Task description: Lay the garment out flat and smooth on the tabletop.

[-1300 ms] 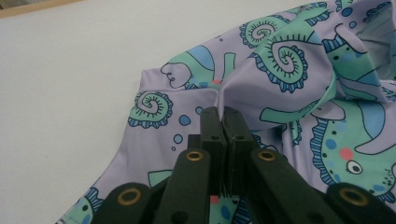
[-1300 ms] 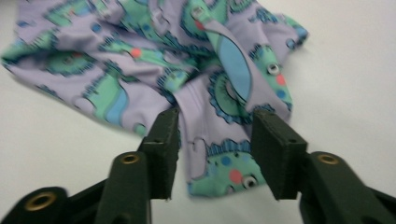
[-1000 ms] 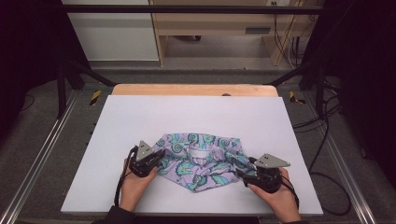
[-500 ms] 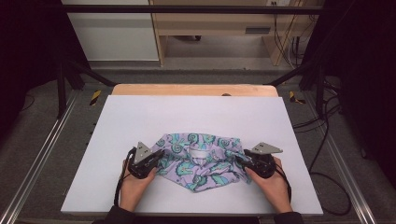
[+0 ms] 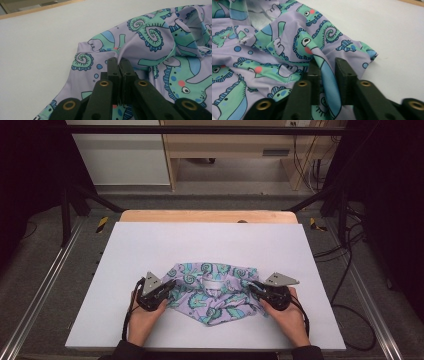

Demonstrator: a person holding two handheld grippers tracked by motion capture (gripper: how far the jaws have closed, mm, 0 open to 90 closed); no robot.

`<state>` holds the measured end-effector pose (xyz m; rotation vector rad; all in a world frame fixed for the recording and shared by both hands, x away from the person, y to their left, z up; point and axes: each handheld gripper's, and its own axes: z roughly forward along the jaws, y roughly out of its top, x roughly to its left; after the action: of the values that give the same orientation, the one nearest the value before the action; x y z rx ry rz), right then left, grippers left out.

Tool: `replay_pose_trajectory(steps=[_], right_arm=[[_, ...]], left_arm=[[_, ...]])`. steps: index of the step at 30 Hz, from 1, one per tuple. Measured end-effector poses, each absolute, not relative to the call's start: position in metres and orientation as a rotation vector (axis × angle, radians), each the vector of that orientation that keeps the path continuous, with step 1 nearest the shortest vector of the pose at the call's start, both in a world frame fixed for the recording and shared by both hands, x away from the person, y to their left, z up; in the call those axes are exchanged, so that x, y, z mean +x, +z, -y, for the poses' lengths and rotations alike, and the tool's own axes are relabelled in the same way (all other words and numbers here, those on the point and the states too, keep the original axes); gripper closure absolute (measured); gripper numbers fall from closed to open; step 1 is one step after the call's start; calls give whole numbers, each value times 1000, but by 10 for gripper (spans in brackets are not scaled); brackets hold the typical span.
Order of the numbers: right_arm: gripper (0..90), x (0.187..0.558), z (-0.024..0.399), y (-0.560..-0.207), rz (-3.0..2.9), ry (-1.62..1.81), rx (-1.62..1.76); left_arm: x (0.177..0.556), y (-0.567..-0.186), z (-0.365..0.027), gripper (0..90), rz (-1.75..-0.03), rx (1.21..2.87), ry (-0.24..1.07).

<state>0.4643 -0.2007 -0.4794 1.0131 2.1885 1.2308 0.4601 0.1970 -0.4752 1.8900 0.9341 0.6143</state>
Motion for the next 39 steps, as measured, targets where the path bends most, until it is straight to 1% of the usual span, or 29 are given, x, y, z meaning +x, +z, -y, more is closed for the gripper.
replay_pose_trajectory(steps=[3, 7, 25, 34, 39], right_arm=[[855, 464, 203, -478, -2181, 1266, 1014], [886, 463, 204, -475, -2170, 1296, 1010], [895, 464, 214, -461, -2063, 1378, 1066], [896, 460, 209, -447, -2046, 1379, 1043], [896, 462, 210, -448, -2054, 1363, 1060]], left_arm=[[461, -475, -198, 891, -936, 1887, 612], [460, -474, -199, 892, -931, 1882, 614], [460, -469, -206, 894, -929, 1837, 606], [459, -462, -209, 895, -932, 1788, 605], [459, -463, -210, 895, -933, 1792, 606]])
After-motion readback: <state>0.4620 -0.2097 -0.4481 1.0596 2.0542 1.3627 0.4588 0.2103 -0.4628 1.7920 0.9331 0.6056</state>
